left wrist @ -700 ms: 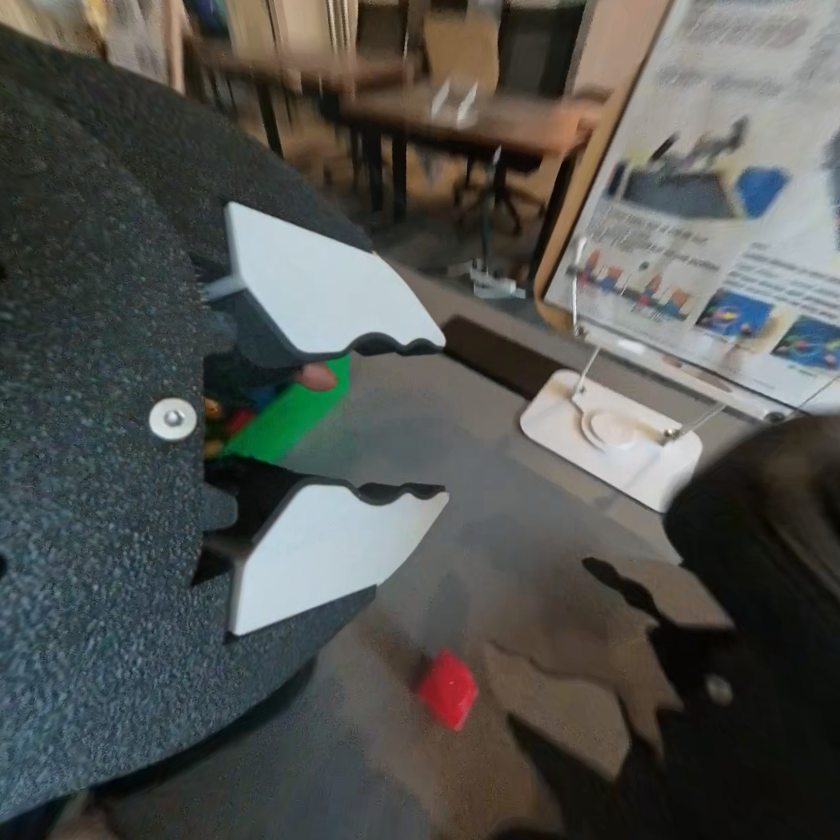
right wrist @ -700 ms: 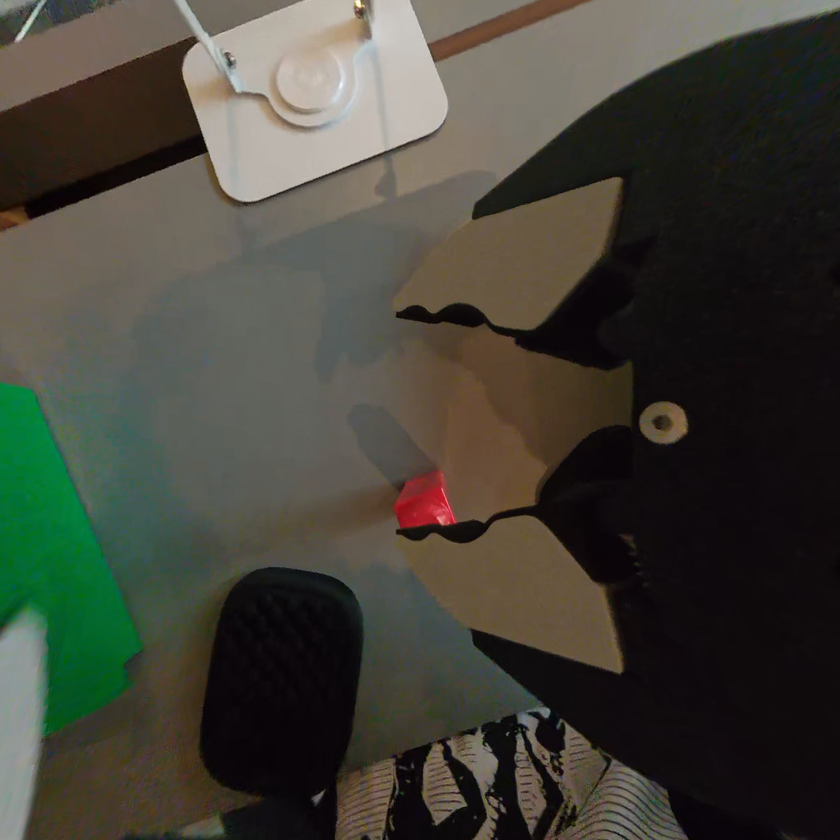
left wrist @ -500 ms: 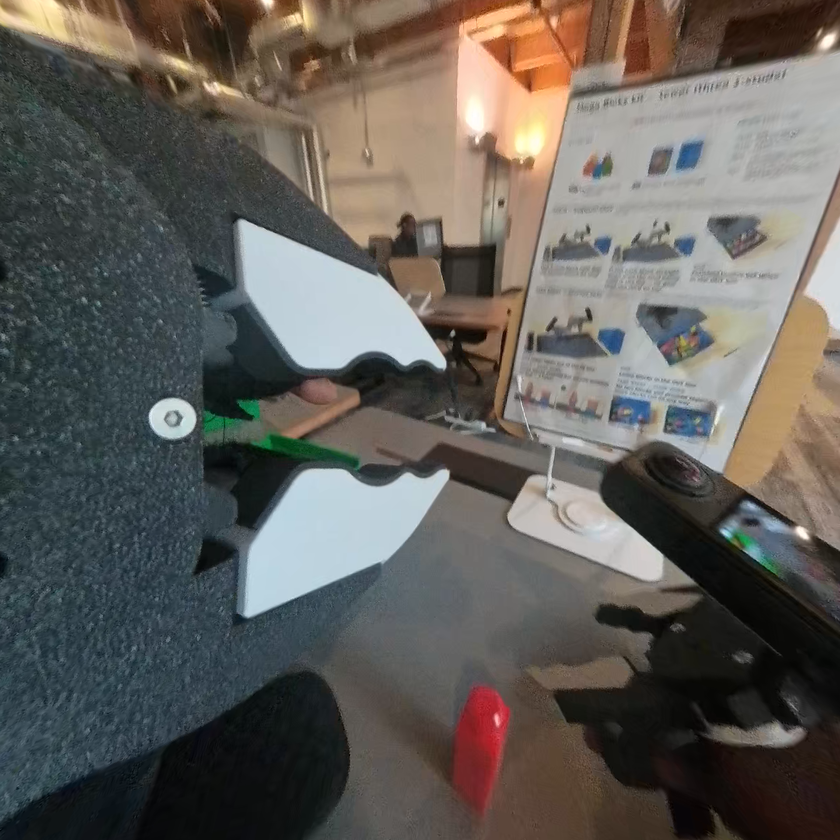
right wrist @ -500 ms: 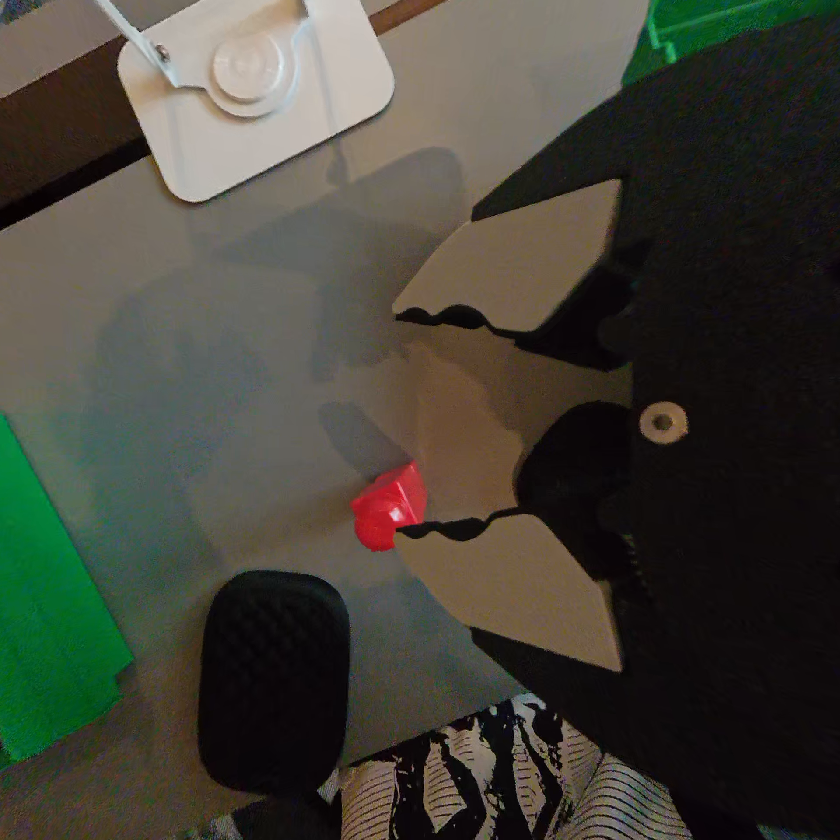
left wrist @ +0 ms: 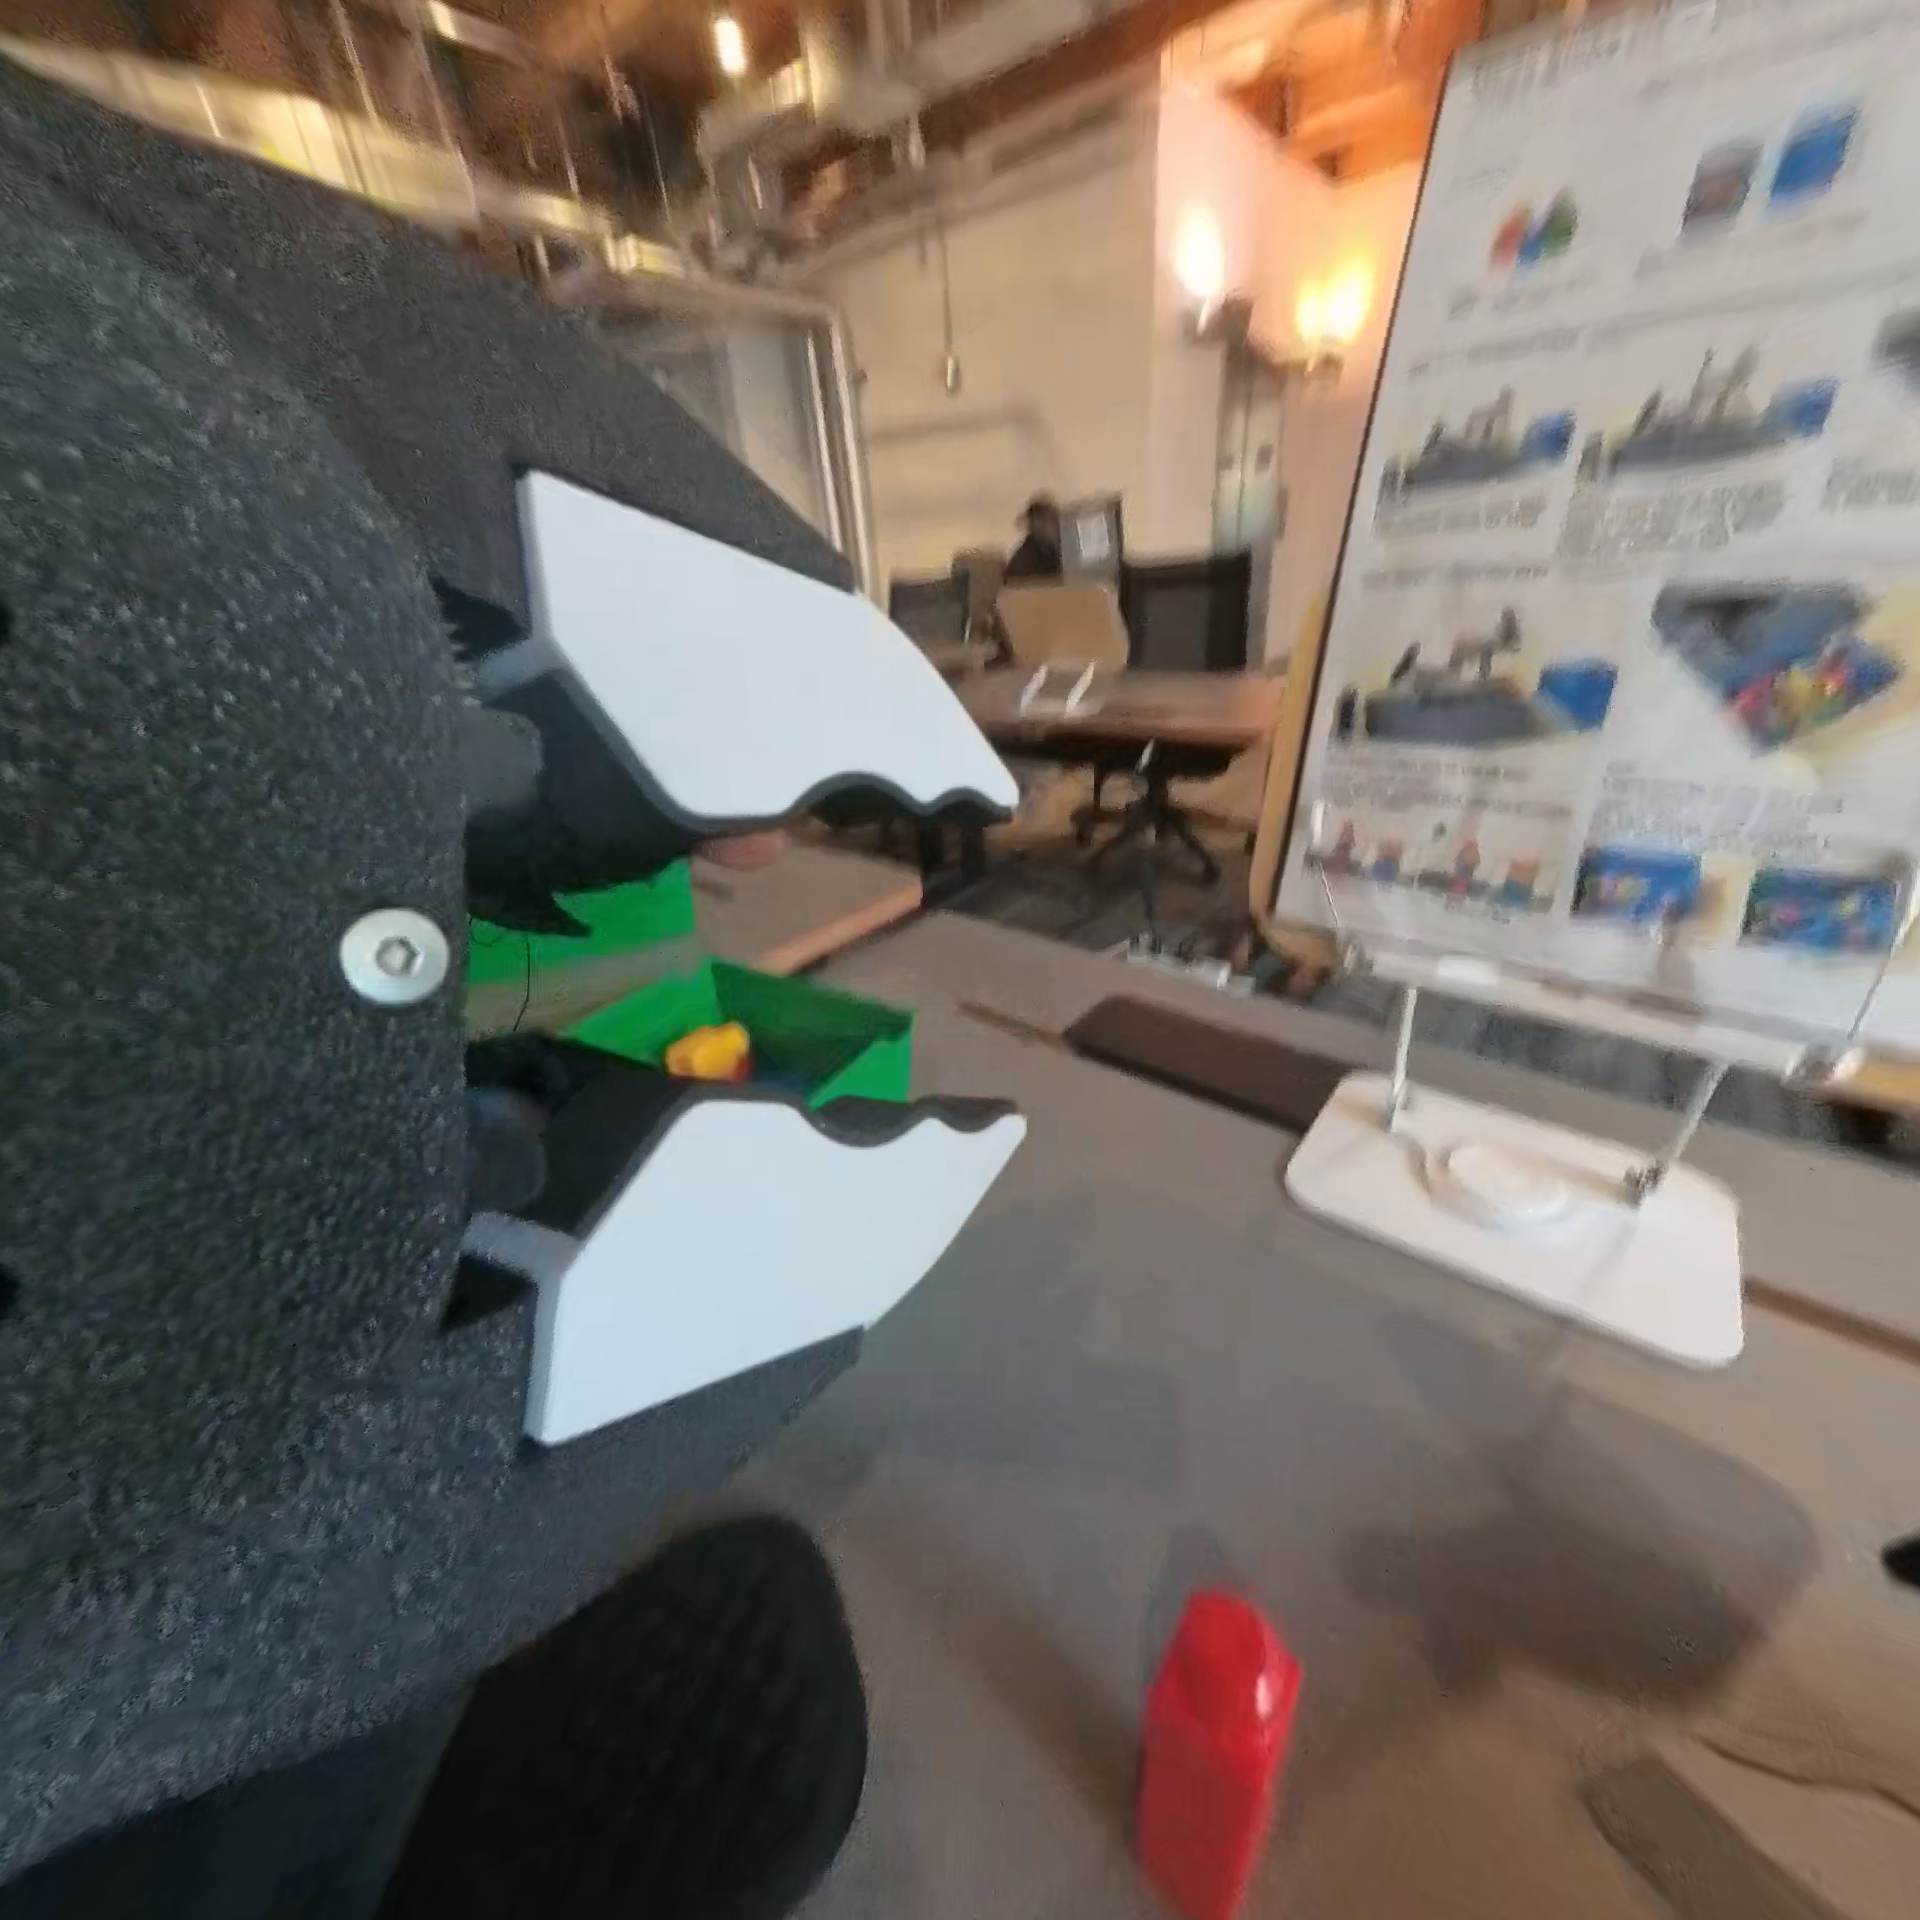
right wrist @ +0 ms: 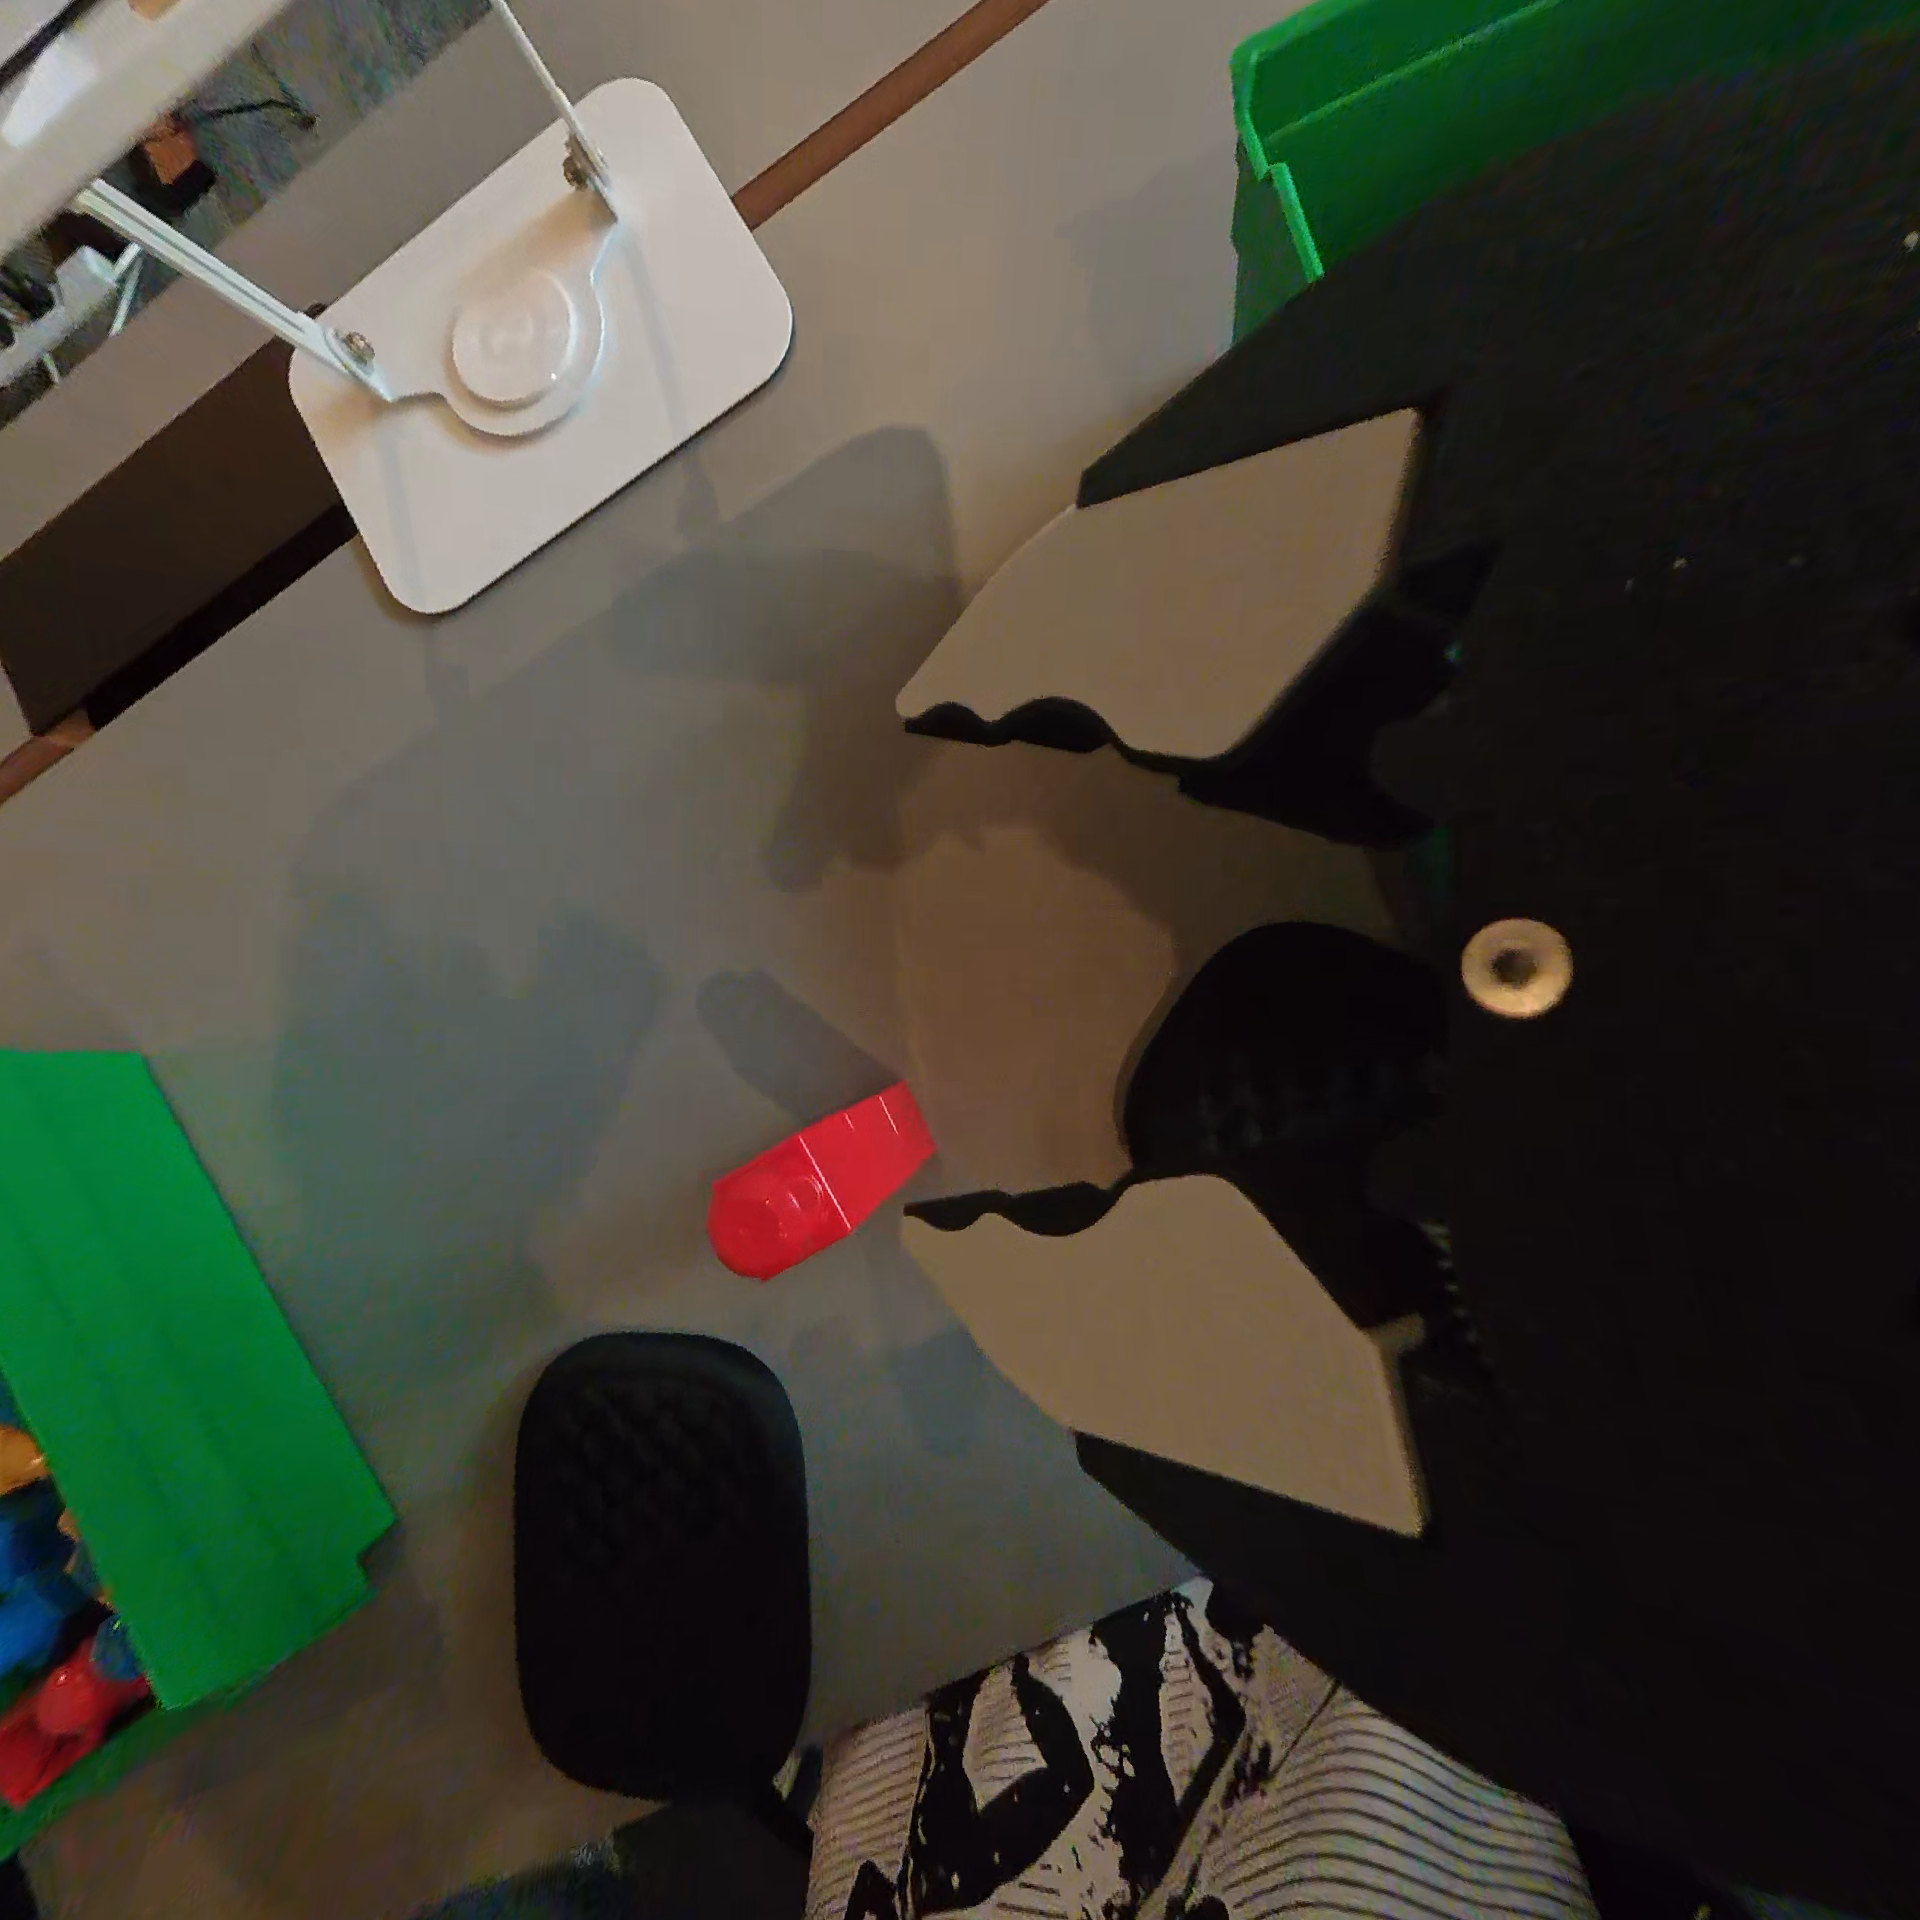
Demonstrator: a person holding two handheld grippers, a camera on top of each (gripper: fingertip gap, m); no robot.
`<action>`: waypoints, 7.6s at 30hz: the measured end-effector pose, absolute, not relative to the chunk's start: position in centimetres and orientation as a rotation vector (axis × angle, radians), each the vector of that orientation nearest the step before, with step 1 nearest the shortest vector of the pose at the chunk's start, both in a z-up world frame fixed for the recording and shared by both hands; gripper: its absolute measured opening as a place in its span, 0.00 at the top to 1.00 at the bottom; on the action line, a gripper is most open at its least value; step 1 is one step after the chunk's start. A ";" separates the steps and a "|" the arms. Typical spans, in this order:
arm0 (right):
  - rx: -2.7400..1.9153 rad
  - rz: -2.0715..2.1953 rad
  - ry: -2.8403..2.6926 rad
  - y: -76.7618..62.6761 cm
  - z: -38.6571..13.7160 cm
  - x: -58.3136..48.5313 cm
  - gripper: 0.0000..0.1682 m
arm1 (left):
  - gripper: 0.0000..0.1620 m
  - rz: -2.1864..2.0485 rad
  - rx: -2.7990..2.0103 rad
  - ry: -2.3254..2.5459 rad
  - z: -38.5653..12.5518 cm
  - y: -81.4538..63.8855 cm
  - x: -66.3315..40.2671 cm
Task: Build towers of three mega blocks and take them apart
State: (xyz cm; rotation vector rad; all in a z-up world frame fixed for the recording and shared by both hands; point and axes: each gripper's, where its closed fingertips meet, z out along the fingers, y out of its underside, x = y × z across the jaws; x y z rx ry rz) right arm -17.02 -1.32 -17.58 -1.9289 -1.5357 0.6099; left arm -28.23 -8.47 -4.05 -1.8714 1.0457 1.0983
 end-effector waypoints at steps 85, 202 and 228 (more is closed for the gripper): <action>-2.167 0.092 -0.717 17.4 -24.1 -0.4 0.79 | 0.54 0.091 -1.747 0.121 -19.6 -18.3 -49.5; -1.512 0.420 -1.005 -1.8 -19.4 -10.8 0.30 | 0.65 0.169 -2.736 -0.173 -32.0 -9.2 -66.6; -1.389 0.638 -1.121 -5.2 -17.7 -13.8 0.36 | 0.74 0.029 -2.088 0.075 -20.3 -8.7 -59.4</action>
